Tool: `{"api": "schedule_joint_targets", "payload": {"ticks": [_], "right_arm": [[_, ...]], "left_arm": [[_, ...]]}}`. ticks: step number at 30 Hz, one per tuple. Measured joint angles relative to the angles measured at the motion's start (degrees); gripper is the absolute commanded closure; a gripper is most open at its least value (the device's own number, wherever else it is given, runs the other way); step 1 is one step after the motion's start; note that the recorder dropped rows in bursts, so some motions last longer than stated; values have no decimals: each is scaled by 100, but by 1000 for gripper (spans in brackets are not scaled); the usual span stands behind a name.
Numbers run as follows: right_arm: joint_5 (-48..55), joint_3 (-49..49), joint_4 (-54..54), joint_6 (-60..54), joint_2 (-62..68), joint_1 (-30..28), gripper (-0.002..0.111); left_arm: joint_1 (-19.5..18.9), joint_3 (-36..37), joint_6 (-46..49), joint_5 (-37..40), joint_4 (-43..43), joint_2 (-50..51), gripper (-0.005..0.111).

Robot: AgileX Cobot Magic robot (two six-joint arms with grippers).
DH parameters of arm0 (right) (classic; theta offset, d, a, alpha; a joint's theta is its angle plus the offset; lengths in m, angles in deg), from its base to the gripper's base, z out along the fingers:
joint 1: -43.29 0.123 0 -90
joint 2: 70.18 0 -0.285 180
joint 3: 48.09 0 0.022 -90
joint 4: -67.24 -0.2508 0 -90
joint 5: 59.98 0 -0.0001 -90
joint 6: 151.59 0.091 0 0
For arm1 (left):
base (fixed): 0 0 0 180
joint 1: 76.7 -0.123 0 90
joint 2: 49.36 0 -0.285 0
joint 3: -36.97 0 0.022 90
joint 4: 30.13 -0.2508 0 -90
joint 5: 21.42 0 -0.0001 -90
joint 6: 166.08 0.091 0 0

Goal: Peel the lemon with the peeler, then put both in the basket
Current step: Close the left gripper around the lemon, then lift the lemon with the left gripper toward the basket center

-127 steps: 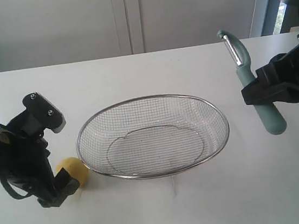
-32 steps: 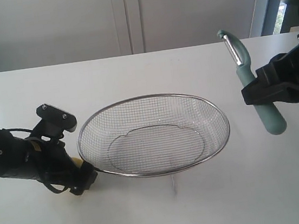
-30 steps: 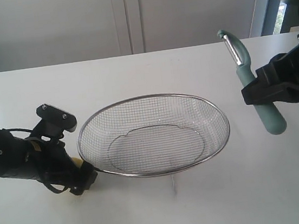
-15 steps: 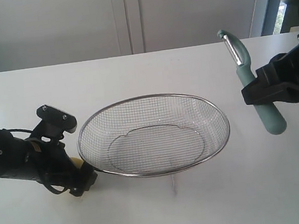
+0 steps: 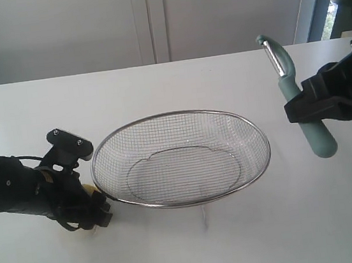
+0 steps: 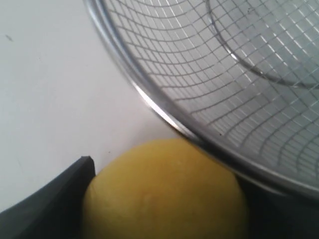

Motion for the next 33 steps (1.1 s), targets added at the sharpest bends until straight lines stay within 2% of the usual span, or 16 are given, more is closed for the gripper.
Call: {"api": "schedule_joint_targets", "payload": {"ticks": [5,16,25,33], "right_arm": [[0,0,0,0,0,0,108],[0,0,0,0,0,0,108],[0,0,0,0,0,0,108],[0,0,0,0,0,0,108]], "left_arm": [[0,0,0,76,0,0,75],[0,0,601,1306,-160,-597,75],[0,0,646,2025,-172,-1430,75],[0,0,646,3072,146,-2022,75]]}}
